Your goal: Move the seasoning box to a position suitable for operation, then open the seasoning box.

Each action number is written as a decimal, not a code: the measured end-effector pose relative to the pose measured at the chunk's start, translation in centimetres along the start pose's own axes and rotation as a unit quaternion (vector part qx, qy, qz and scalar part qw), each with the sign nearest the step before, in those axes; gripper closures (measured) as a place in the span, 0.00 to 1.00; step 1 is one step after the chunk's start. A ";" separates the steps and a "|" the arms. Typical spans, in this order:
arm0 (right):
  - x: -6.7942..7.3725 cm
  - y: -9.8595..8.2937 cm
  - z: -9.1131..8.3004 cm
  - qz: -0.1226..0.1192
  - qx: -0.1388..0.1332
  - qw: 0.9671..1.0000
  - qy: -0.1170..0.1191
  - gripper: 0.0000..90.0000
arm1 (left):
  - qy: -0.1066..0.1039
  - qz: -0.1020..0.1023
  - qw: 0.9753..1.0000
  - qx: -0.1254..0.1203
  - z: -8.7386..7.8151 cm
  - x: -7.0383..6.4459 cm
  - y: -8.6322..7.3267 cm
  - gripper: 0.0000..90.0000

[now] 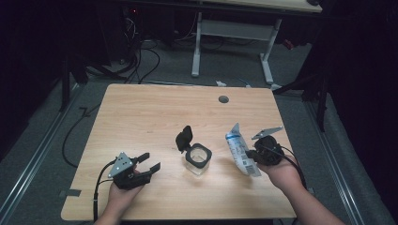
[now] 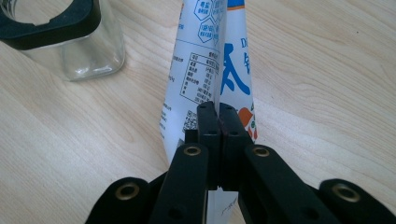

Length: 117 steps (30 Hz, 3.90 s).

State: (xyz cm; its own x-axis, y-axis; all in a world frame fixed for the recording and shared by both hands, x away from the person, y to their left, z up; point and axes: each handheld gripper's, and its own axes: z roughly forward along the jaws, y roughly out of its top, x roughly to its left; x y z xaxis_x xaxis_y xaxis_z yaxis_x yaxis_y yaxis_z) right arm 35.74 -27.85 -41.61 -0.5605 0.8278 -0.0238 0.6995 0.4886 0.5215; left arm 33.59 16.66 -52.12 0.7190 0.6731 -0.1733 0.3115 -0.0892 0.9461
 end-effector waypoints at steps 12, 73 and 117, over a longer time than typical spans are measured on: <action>0.0 0.4 -0.5 -0.006 0.029 1.000 0.000 1.00 | -0.006 0.005 1.000 0.003 0.2 0.2 -0.1 0.40; 1.3 3.7 -2.8 -0.046 0.054 0.997 0.003 1.00 | -0.045 0.025 0.999 0.007 1.8 -5.1 0.2 0.35; 6.2 5.7 -4.1 -0.099 0.074 0.992 0.032 1.00 | -0.134 0.055 0.989 0.023 8.9 -13.7 0.3 0.28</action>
State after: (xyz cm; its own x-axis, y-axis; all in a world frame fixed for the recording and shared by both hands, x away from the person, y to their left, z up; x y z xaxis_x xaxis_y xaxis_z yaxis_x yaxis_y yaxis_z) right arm 34.40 -21.04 -35.33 -0.7179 0.6938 -0.0563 0.6267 0.6795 0.3815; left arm 29.42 0.87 -51.88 0.8869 0.4395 -0.1421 0.2459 -0.1889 0.9507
